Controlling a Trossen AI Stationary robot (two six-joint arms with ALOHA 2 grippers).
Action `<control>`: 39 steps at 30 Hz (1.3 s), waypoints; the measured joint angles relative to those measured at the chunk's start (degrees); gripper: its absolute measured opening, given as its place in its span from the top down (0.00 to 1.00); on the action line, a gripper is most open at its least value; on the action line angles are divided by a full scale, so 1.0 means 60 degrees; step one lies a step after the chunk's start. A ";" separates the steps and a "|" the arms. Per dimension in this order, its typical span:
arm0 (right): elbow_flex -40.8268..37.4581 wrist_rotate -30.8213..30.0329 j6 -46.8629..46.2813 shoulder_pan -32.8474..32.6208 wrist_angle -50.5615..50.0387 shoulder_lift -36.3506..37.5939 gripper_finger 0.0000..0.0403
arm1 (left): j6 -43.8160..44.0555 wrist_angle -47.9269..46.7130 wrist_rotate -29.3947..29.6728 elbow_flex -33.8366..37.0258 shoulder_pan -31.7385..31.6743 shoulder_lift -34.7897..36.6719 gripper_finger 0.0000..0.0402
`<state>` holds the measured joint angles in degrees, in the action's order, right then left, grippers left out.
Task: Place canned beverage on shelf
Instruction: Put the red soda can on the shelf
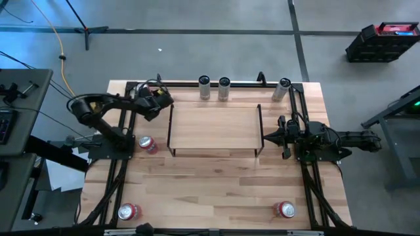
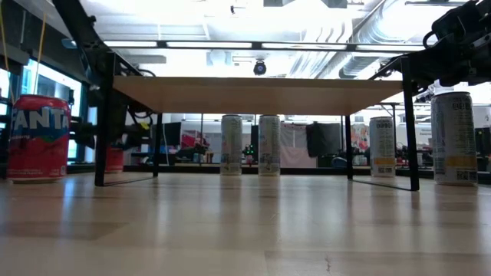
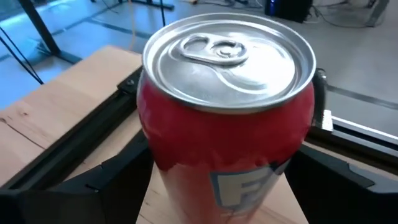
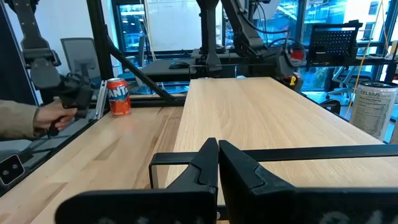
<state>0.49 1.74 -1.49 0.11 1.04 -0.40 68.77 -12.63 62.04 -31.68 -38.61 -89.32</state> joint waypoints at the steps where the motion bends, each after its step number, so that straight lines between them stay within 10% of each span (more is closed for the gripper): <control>1: -0.0003 0.0000 0.0002 0.0001 0.0000 0.0002 1.00 | 0.0063 0.0013 0.0055 0.0000 0.0000 -0.0083 0.17; 39: 0.0000 0.0000 0.0000 -0.0002 0.0000 0.0002 1.00 | 0.0511 0.0505 0.0994 0.0000 -0.0492 -0.0742 0.28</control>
<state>0.49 1.74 -1.49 0.10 1.04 -0.39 71.84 -9.59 68.00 -31.68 -41.56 -93.78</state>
